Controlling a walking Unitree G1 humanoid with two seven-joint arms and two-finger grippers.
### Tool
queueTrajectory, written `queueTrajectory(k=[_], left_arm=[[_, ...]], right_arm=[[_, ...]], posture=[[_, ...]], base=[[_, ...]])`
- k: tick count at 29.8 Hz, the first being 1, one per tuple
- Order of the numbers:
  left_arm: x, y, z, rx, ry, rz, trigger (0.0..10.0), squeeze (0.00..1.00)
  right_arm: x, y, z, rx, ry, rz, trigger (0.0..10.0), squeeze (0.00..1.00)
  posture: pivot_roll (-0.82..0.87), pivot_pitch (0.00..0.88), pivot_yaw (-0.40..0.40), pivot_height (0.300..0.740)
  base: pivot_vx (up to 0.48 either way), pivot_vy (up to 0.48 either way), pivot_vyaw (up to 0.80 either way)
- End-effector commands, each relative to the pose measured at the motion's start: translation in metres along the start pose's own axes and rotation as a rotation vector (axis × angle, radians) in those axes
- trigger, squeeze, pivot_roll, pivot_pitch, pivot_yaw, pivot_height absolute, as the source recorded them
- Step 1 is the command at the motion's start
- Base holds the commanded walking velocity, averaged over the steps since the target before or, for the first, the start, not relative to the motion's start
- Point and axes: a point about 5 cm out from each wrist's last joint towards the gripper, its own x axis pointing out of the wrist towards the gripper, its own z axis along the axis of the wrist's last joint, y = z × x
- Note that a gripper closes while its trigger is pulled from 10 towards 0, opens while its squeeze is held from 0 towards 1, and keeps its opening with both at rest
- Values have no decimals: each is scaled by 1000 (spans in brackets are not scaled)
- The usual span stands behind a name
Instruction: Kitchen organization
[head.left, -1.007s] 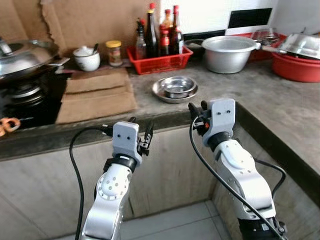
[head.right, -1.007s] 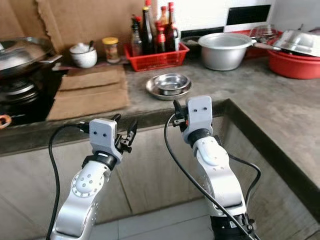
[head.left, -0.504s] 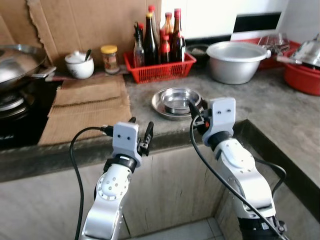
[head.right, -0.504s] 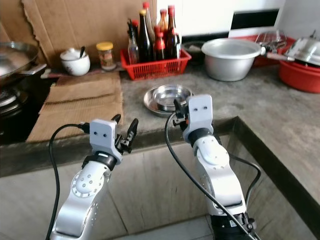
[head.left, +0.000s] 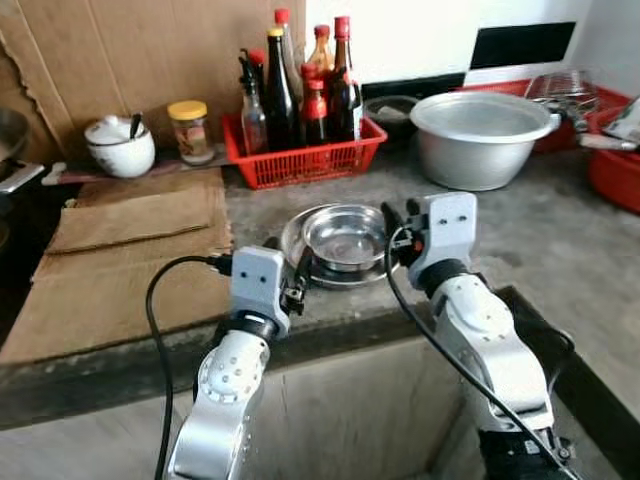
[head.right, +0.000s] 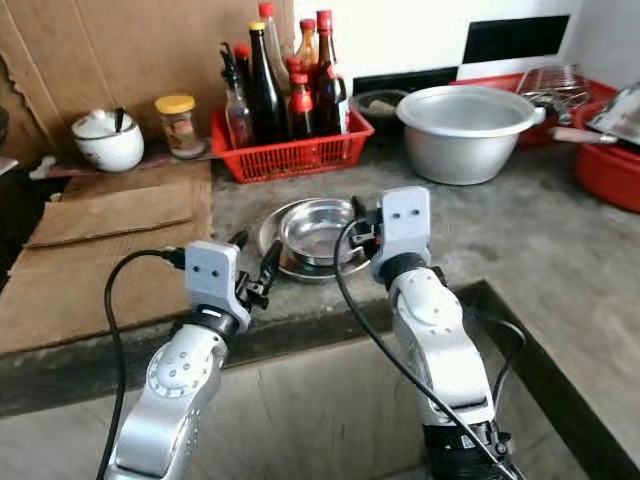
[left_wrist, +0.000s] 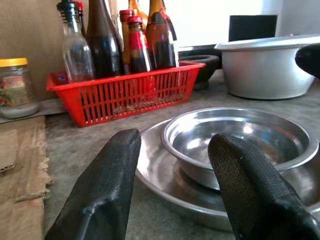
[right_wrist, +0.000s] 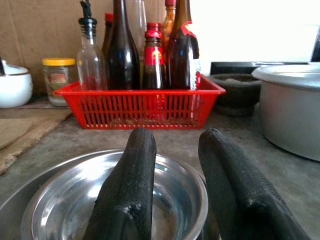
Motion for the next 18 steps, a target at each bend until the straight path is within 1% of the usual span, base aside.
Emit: queueTrajectory(k=[1,5,7,9,11,12,18], left_arm=[[0,-3,2,10,-6,-6,10000,0],[-1,-4,2,9,-5,-8,10000,0],[-1,-5,0,5,2,-17,10000,0],[-2,-7,-1,7,8,-22,10000,0],[-3,-8,-2,7,12,-26,10000,0],[-3,-9,-3,6,14,-26,10000,0],[-5,-11,-5,2,29,-38,10000,0]], right_arm=[[1,-3,2,-7,-7,6,10000,0],[4,-5,0,-6,24,9,10000,0],[8,-9,-3,-21,68,4,10000,0],[11,-11,-7,7,110,5,10000,0],[13,-13,-7,19,126,1,10000,0],[15,-16,-8,23,151,-5,10000,0],[21,-23,-7,19,177,-17,10000,0]], posture=[[24,30,-6,740],[23,28,-7,740],[24,26,-8,740],[24,23,-9,740],[24,23,-9,740],[25,20,-12,740],[25,19,-15,740]], base=[[0,0,800],[0,0,800],[0,0,644],[0,0,0],[0,0,0],[0,0,0],[0,0,0]])
